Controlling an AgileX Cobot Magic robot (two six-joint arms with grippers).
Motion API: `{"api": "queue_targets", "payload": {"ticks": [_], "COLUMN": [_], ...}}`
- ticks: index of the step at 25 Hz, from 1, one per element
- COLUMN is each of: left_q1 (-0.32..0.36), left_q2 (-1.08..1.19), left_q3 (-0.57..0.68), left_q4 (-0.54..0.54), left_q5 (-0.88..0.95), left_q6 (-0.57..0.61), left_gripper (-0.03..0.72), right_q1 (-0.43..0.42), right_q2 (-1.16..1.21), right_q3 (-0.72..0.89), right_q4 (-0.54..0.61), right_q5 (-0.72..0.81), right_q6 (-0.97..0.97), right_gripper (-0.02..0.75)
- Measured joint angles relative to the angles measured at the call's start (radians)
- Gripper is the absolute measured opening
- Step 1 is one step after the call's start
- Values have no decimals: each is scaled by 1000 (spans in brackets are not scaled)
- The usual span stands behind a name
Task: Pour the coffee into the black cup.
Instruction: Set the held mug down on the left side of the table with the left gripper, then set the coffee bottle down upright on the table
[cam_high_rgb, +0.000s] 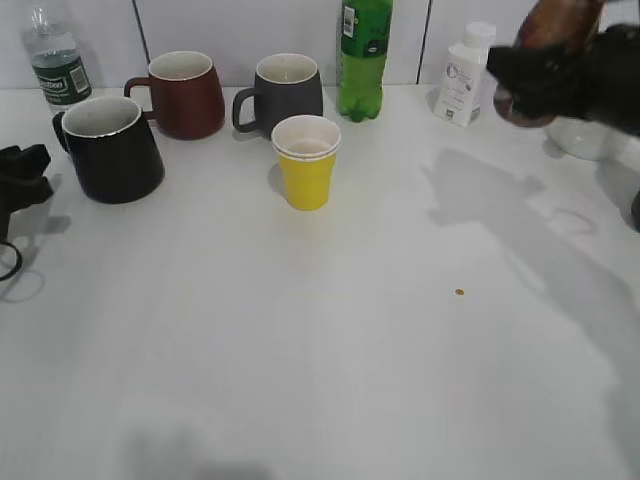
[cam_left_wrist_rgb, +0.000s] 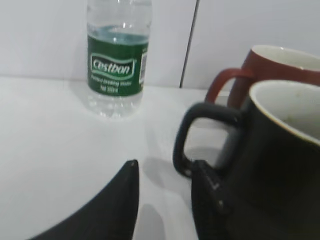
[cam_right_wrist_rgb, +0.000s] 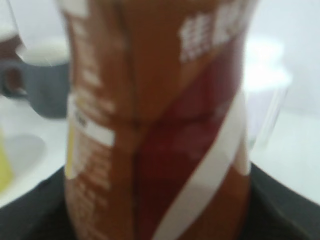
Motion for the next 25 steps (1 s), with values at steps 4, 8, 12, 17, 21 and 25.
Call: {"api": "queue_targets", "payload": {"ticks": [4,8,12,17,21,25], "left_q1": [0,0,0,0,0,0], "left_q2": [-31,-72,-119,-147,-155,-156], "left_q3": [45,77,104,111,112,112], "left_q4": [34,79,100,131,133,133], "left_q5": [1,0,-1,-1,0,0], "left_q6": [0,-1,-2,-3,-3,-3], "left_gripper": [278,278,278,278,278,278], "right_q1": [0,0,0,0,0,0], "right_q2": [129,277,398,497,559,589], "right_q3": [0,-3,-43,-139,-199,-215], "right_q4": [66,139,180,185,187,188], "right_q5": [-61,-180,-217,-235,-232,-236], "right_q6": [-109,-205,-255,-264,-264,-264], "right_gripper": [532,532,532,532,532,532]}}
